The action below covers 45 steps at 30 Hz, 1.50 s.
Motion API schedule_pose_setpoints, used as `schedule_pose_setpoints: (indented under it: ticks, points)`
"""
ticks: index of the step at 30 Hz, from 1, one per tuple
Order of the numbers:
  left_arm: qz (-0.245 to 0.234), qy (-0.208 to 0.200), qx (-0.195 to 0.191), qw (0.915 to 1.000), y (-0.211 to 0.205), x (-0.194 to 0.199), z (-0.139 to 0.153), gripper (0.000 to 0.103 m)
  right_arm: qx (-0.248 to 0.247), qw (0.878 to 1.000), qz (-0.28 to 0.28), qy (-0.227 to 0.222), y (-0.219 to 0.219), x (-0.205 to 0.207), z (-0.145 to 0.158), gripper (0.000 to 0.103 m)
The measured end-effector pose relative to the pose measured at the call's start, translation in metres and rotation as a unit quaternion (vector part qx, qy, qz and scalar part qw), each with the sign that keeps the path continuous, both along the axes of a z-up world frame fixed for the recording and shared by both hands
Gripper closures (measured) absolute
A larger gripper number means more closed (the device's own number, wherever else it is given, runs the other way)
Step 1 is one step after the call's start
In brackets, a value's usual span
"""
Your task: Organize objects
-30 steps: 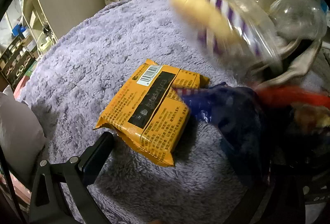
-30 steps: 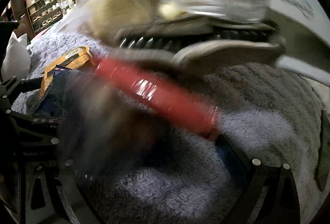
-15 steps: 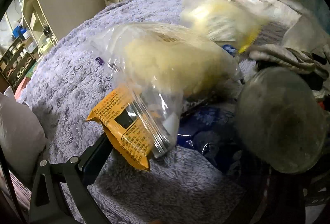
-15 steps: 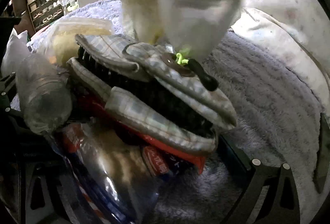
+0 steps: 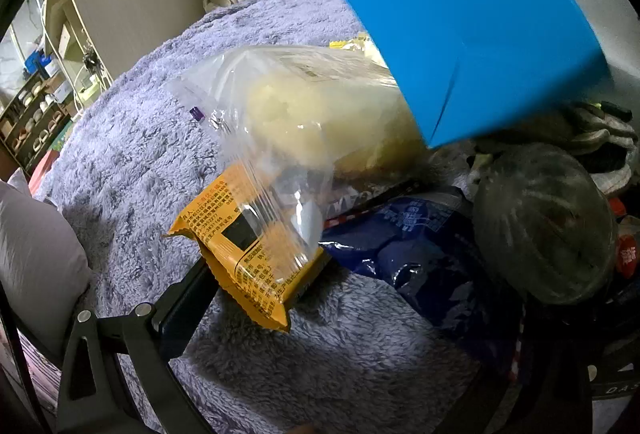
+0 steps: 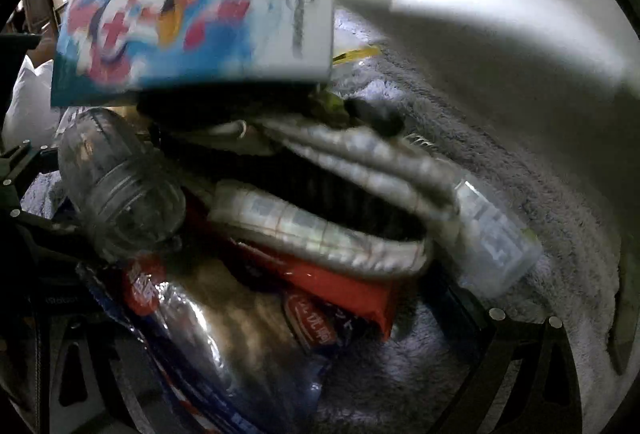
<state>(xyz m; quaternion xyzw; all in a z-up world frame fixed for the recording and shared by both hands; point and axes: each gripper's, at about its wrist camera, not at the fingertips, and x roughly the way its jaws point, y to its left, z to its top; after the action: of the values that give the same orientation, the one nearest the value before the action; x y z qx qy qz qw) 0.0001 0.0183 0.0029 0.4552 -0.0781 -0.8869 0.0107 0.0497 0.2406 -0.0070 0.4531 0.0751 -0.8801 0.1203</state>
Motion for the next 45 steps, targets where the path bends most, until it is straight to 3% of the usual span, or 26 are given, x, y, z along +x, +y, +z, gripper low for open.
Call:
schedule_pose_setpoints:
  ticks: [9, 21, 36, 43, 45]
  points:
    - [0.003, -0.002, 0.037, 0.9993, -0.011, -0.002, -0.003, 0.0, 0.0, 1.0, 0.0, 0.0, 0.001, -0.001, 0.0, 0.0]
    - [-0.005, -0.005, 0.046, 0.9989, -0.012, 0.002, -0.006, 0.0, 0.003, 1.0, 0.0, 0.004, -0.013, -0.009, -0.001, 0.0]
    - [-0.018, -0.021, 0.059, 0.9979, -0.017, -0.001, -0.004, 0.0, 0.004, 1.0, 0.005, -0.002, 0.001, -0.01, -0.012, 0.0]
    - [-0.026, -0.039, 0.06, 0.9971, -0.016, 0.001, -0.001, 0.001, 0.003, 0.999, 0.03, -0.02, 0.005, -0.022, -0.016, 0.0]
    - [-0.029, -0.043, 0.059, 0.9969, -0.016, 0.001, 0.0, 0.004, 0.008, 0.998, 0.032, -0.046, 0.008, -0.027, -0.017, 0.0]
